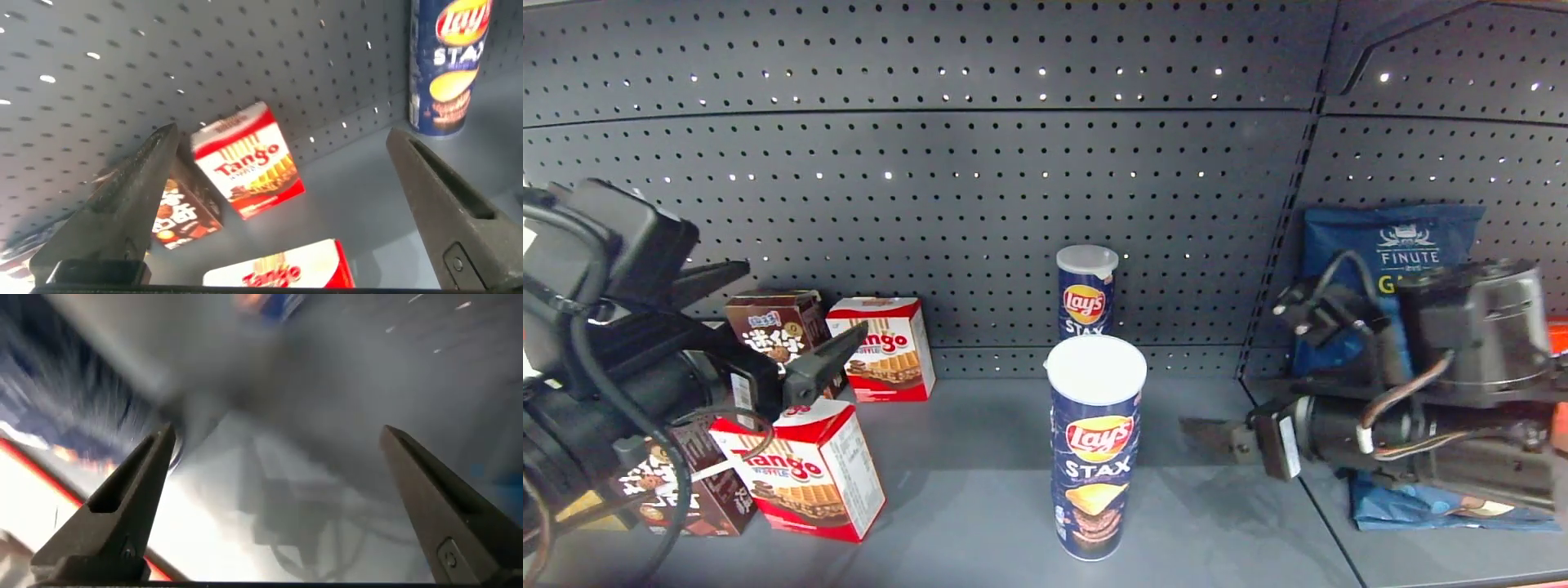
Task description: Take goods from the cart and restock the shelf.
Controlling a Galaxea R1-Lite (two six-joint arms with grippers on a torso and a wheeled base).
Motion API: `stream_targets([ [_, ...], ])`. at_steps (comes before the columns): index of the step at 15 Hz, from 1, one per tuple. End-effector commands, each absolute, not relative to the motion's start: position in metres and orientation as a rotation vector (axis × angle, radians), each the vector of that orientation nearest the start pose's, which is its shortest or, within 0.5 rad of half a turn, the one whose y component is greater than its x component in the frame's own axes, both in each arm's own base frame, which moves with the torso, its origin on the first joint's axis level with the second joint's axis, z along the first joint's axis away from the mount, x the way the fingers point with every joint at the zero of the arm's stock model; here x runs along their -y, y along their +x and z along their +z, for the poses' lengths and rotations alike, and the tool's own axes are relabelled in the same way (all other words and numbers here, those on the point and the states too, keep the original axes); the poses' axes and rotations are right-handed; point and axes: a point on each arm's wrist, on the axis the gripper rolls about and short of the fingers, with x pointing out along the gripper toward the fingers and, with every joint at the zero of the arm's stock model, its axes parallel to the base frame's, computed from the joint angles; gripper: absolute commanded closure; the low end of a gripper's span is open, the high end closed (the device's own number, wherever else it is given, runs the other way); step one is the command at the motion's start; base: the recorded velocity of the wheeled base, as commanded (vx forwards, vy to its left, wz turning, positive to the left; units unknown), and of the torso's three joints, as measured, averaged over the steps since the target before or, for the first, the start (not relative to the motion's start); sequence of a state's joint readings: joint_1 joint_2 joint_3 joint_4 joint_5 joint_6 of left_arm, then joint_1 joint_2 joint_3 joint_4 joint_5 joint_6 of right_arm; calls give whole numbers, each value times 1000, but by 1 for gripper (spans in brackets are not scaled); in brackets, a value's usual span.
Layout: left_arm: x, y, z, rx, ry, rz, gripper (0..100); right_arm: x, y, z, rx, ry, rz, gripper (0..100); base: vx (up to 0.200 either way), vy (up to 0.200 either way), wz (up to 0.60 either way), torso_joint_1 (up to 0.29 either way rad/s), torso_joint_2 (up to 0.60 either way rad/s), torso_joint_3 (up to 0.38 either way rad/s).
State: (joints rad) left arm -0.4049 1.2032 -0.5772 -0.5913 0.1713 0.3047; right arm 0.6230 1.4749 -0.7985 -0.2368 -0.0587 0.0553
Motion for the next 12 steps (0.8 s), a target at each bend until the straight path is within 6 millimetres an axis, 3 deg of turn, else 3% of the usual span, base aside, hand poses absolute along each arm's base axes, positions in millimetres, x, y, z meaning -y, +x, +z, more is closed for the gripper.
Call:
stream_targets([
  [1, 51, 135, 254, 116, 278, -203, 0, -71, 166, 255, -195, 11, 332, 0, 0, 0, 0, 0, 0, 0],
  [3, 35, 110, 245, 121, 276, -154, 0, -24, 127, 255, -99, 41, 123, 0, 0, 0, 0, 0, 0, 0],
  [5, 26, 88, 224, 109, 267, -128, 0, -3, 91, 237, -61, 50, -12, 0, 0, 0, 0, 0, 0, 0],
  [6, 19, 73, 206, 93, 270, -94, 0, 1, 68, 216, -49, 53, -67, 0, 0, 0, 0, 0, 0, 0],
  [7, 11, 53, 177, 72, 274, -59, 0, 4, 33, 178, -21, 53, -146, 0, 0, 0, 0, 0, 0, 0],
  [8, 9, 47, 168, 68, 273, -37, 0, 4, 24, 166, -9, 54, -183, 0, 0, 0, 0, 0, 0, 0],
  [9, 3, 36, 150, 58, 273, 30, 0, 2, 0, 136, 58, 50, -238, 0, 0, 0, 0, 0, 0, 0],
  [11, 0, 28, 135, 45, 279, 60, 0, -1, -18, 92, 87, 52, -246, 0, 0, 0, 0, 0, 0, 0],
  [12, -1, 26, 130, 17, 289, 69, 0, -1, -16, 92, 71, 58, -246, 0, 0, 0, 0, 0, 0, 0],
])
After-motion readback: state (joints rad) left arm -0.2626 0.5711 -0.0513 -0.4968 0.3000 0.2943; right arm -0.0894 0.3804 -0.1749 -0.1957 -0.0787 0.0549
